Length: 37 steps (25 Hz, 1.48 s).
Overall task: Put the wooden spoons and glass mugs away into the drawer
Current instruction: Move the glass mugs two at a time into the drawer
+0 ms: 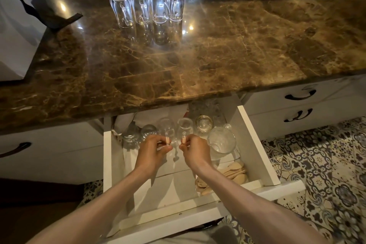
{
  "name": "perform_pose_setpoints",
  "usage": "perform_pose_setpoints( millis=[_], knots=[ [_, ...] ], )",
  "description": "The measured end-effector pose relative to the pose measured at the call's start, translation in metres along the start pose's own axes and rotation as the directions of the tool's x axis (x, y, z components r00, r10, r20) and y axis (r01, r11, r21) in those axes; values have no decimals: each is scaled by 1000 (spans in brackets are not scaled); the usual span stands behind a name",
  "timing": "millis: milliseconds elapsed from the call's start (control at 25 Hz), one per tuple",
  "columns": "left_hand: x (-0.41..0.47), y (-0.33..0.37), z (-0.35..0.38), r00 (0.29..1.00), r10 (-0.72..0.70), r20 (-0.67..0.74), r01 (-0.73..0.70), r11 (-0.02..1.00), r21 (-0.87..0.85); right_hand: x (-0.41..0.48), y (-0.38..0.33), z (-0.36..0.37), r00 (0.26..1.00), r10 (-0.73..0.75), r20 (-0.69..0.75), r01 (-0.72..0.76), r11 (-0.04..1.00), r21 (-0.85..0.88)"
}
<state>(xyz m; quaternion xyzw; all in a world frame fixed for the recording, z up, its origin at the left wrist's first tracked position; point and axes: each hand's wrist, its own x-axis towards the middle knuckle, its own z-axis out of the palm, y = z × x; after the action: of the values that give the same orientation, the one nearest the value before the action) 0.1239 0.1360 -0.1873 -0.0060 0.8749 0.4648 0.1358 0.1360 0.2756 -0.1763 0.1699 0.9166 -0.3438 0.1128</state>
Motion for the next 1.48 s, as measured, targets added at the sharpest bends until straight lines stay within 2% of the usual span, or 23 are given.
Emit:
perform_pose_setpoints(
  millis=[160, 440, 680, 920, 1240, 1400, 1480],
  knots=[
    [-4, -2, 7, 998, 33, -47, -32, 999, 28, 4, 0, 10, 997, 37, -62, -36, 999, 17],
    [-4, -5, 22, 996, -6, -91, 4, 1000, -26, 12, 0, 15, 996, 69, -54, -68, 998, 20],
    [-3, -6, 32, 994, -92, -58, 84, 989, -123, 16, 1, 17, 995, 83, -45, -82, 996, 43],
    [2, -5, 30, 998, -66, -9, 66, 997, -33, 25, -8, 23, 993, 110, -39, -108, 993, 57],
    [2, -5, 27, 998, -64, 10, 64, 998, -22, 29, -12, 31, 994, 101, -30, -98, 990, 100],
    [5, -2, 21, 983, -135, 121, 137, 991, -4, 34, -8, 28, 986, 165, 20, -166, 982, 94],
    [10, -1, 15, 957, -198, 214, 191, 980, 55, 39, -9, 23, 974, 191, 120, -202, 975, 88]
  ],
)
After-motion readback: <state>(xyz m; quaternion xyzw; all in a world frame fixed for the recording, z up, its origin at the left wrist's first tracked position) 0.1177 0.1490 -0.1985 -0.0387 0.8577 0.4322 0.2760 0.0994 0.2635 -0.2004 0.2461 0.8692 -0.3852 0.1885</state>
